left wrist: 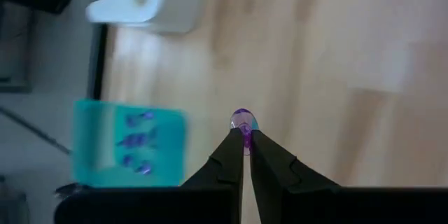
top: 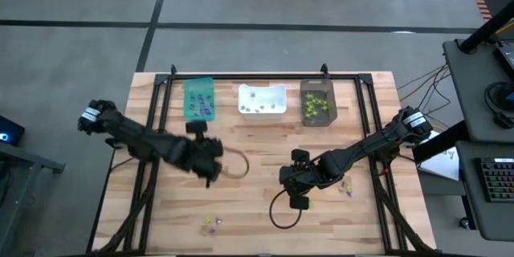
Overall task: Sort Halloween decoration
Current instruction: Put the purple witch hat toy into the light blue bin
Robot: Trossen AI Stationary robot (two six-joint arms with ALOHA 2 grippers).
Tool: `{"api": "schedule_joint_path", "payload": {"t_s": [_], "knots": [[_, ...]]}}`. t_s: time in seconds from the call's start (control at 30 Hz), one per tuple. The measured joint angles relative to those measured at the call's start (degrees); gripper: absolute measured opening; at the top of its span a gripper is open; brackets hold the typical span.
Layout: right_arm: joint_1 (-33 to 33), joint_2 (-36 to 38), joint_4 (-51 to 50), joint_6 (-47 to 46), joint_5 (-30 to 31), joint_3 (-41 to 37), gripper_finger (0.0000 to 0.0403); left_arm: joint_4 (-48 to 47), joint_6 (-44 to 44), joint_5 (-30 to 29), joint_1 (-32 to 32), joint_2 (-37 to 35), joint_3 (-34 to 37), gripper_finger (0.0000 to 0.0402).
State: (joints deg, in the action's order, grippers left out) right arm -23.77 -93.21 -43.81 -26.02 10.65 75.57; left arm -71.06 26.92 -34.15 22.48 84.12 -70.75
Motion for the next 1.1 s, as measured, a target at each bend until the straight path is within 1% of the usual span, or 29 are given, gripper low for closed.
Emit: {"api": "schedule_joint_path", "payload": {"t_s": [0.17, 0.33, 0.53, 0.7, 0.83, 0.97, 1.1], "knots": [[0.00, 0.00, 0.26, 0.03, 0.00, 0.00, 0.0090, 0.62, -5.50, -0.04, -11.42, -5.96, 4.12, 0.0000], [0.00, 0.00, 0.96, 0.03, 0.37, 0.00, 0.0088, 7.05, -10.30, 0.06, -26.02, -10.04, 9.20, 0.0000], [0.00, 0.00, 0.90, -0.22, 2.91, 0.00, 0.0079, 17.23, -18.45, 8.27, -44.53, -9.93, 14.25, 0.0000], [0.00, 0.00, 0.98, -0.44, 2.93, 0.00, 0.0083, 24.17, -26.50, 15.80, -56.78, -6.89, 15.05, 0.0000], [0.00, 0.00, 1.14, -0.44, 2.93, 0.00, 0.0088, 27.04, -29.69, 20.28, -63.05, -3.70, 13.62, 0.0000], [0.00, 0.00, 1.29, -0.44, 2.95, 0.00, 0.0087, 28.11, -30.93, 20.23, -66.13, 0.12, 11.94, 0.0000], [0.00, 0.00, 1.29, -0.44, 2.95, 0.00, 0.0080, 29.63, -32.69, 20.24, -66.99, 4.04, 11.24, 0.0000]]}}
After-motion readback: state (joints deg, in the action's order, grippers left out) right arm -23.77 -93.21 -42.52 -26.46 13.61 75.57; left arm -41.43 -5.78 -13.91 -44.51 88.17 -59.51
